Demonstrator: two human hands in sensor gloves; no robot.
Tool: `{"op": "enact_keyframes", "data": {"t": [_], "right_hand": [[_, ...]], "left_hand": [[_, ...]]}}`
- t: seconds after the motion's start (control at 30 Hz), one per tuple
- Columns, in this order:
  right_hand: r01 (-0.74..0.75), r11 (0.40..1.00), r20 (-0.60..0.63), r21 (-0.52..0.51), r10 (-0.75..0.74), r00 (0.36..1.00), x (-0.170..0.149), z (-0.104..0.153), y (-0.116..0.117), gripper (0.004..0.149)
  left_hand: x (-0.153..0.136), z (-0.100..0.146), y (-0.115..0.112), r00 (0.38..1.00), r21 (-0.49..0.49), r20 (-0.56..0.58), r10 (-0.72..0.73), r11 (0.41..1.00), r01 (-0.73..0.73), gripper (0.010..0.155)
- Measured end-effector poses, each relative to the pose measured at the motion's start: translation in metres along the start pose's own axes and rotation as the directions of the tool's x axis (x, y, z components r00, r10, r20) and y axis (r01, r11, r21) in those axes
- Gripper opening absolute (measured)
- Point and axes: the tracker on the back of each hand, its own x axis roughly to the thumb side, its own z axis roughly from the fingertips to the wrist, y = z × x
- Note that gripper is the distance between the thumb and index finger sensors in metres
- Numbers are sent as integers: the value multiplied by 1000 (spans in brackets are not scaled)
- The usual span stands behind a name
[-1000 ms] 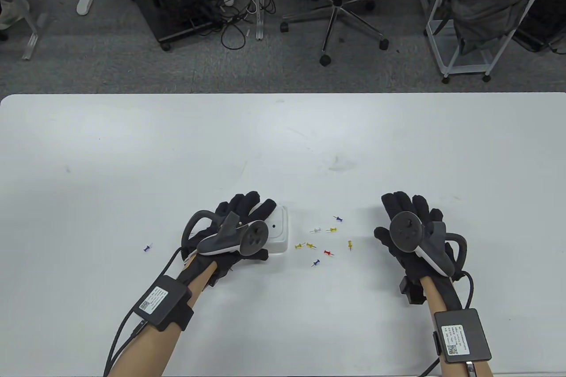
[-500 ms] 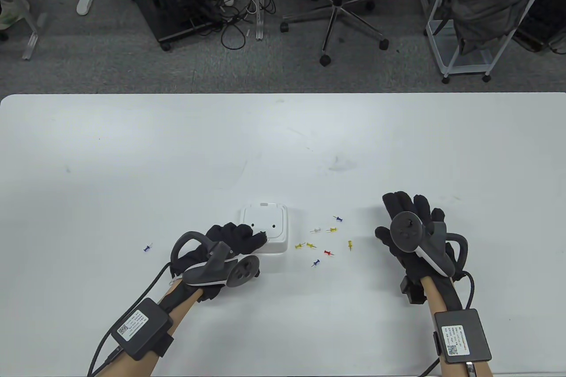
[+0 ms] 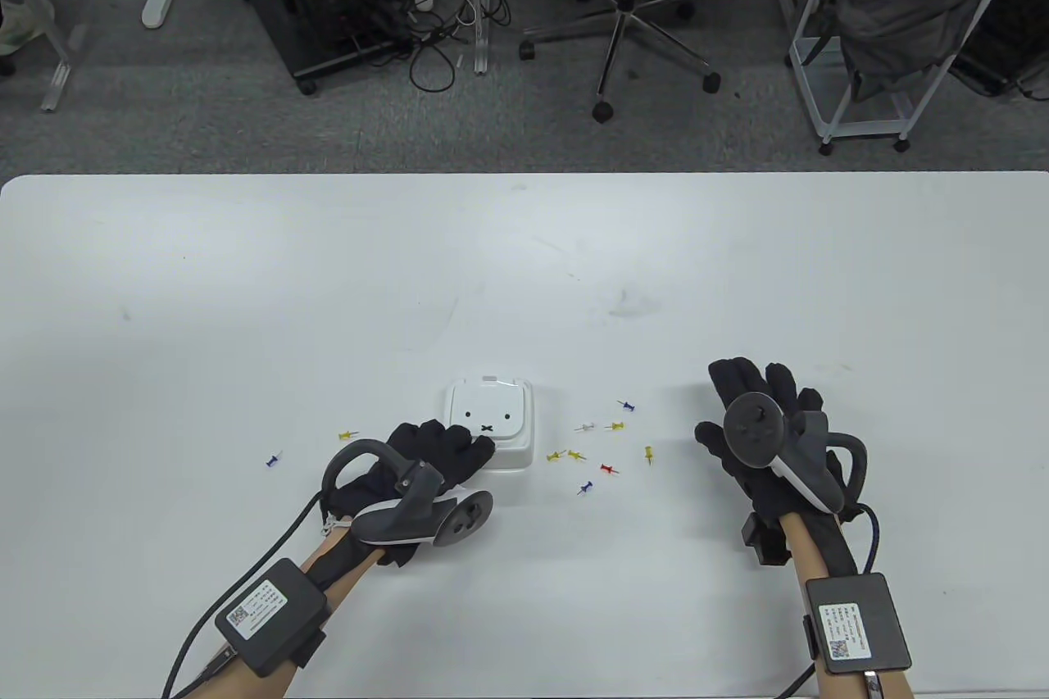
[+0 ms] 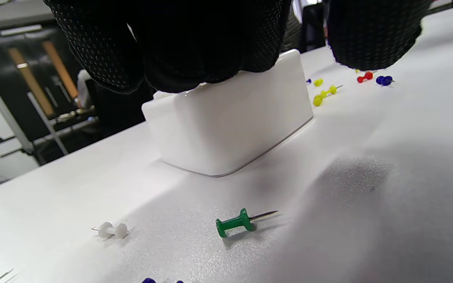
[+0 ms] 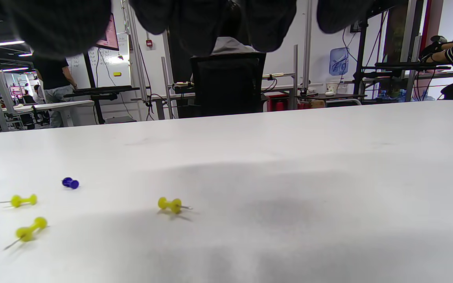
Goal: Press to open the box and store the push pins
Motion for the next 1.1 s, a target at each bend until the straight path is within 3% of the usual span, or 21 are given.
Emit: {"op": "enact_keyframes", "data": {"t": [0.33,0.47,0.67,0.83,1.1], "right_hand": [[1,1000,-3,6,-1,1000,-1,0,0,73],[3,1000,-3,6,-3,1000,-1,0,0,73],[16,1000,-4,13,-16,1000,-1,-1,1,73],[15,1000,-6,15,-15,1000,-1,-1,1,72],[11,1000,-7,15,-11,1000,-2,-1,1,72]], "left_hand": [[-2,1,-2,1000,-4,-8,16,1000,-16,67],[-15,-4,2,994,-77,-36,100,992,-103,65],[-42,-4,6,980,-86,-106,170,980,-179,67],[-69,-5,-10,980,-139,-187,72,985,-99,69],[-85,-5,-41,975,-184,-220,16,981,-57,53]]}}
